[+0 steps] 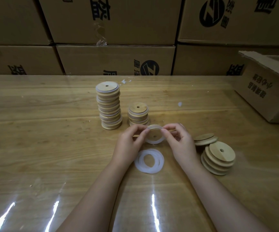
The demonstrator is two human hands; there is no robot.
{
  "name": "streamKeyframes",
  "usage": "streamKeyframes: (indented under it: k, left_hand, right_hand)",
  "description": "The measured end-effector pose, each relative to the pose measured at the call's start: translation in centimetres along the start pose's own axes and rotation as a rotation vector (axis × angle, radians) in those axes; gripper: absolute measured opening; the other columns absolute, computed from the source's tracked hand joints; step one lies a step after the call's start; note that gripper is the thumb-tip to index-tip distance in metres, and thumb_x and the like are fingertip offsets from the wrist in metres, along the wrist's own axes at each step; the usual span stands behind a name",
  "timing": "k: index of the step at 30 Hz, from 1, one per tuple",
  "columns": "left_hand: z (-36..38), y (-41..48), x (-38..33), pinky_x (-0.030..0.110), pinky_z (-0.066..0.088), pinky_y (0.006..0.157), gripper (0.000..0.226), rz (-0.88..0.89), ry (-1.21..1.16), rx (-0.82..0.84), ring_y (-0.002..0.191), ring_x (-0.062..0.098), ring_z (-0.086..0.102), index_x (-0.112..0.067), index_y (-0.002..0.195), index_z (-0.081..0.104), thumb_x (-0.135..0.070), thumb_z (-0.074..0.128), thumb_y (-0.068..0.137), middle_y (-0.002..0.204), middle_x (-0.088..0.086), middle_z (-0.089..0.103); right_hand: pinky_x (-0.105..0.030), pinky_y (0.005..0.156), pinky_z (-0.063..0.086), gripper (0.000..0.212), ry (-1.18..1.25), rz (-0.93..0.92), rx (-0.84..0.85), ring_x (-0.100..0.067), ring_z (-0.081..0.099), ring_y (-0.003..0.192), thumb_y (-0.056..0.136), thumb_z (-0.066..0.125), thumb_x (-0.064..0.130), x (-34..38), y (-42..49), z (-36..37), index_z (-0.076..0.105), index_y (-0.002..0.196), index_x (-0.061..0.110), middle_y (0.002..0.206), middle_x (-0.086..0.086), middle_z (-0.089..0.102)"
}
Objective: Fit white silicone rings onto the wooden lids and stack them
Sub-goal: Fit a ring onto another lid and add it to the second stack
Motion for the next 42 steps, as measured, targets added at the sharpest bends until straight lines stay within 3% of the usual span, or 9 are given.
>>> streamKeyframes:
  k: [10, 15, 19, 26, 42]
  left_hand:
    - [0.0, 0.1, 0.5, 0.014, 0.047, 0.072, 0.005, -0.027, -0.021, 0.003, 0.081, -0.002, 0.062, -0.021, 0.090, 0.066, -0.017, 0.065, 0.087, 0.086, -0.013, 0.068]
    - [0.0, 0.0, 0.8, 0.027, 0.053, 0.074, 0.009, -0.071, -0.036, 0.007, 0.081, 0.003, 0.064, -0.026, 0.088, 0.066, -0.018, 0.064, 0.088, 0.084, -0.013, 0.069]
    - [-0.1, 0.0, 1.0, 0.035, 0.054, 0.076, 0.005, -0.095, -0.055, 0.005, 0.081, 0.009, 0.065, -0.018, 0.090, 0.068, -0.017, 0.062, 0.089, 0.086, -0.006, 0.070]
    - [-0.3, 0.1, 0.7, 0.015, 0.046, 0.068, 0.011, -0.073, -0.032, -0.011, 0.072, -0.003, 0.060, -0.024, 0.083, 0.064, -0.014, 0.062, 0.089, 0.079, -0.013, 0.067]
    - [-0.4, 0.1, 0.5, 0.008, 0.042, 0.064, 0.014, -0.036, 0.007, -0.027, 0.072, -0.005, 0.059, -0.026, 0.083, 0.062, -0.014, 0.062, 0.089, 0.075, -0.015, 0.064]
  right_hand:
    - [-0.010, 0.068, 0.045, 0.019, 0.008, 0.011, -0.008, 0.001, 0.058, 0.076, 0.085, 0.065, 0.013, 0.1, 0.0, -0.1, 0.062, 0.079, 0.031, 0.092, 0.003, 0.061]
    - [-0.007, 0.067, 0.043, 0.018, -0.020, 0.018, -0.008, 0.003, 0.056, 0.077, 0.086, 0.064, 0.015, 0.0, -0.1, -0.2, 0.062, 0.079, 0.031, 0.091, 0.006, 0.061]
    - [-0.008, 0.067, 0.044, 0.018, -0.019, 0.025, -0.015, 0.002, 0.056, 0.077, 0.086, 0.065, 0.015, 0.0, -0.1, -0.2, 0.061, 0.078, 0.031, 0.090, 0.006, 0.060]
    - [-0.009, 0.066, 0.043, 0.010, -0.053, 0.017, -0.037, 0.001, 0.056, 0.076, 0.086, 0.064, 0.015, 0.2, -0.2, -0.4, 0.063, 0.081, 0.023, 0.087, 0.008, 0.060]
    - [-0.011, 0.065, 0.045, 0.014, -0.068, 0.035, -0.044, -0.004, 0.059, 0.076, 0.087, 0.063, 0.017, 0.3, -0.3, -0.4, 0.061, 0.079, 0.028, 0.088, 0.005, 0.062]
Point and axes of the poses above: each hand's wrist, its own y-axis towards the middle knuckle, its own z-axis out of the palm, x = y × z, the point moved 9 cm from there along y, towards the middle knuckle
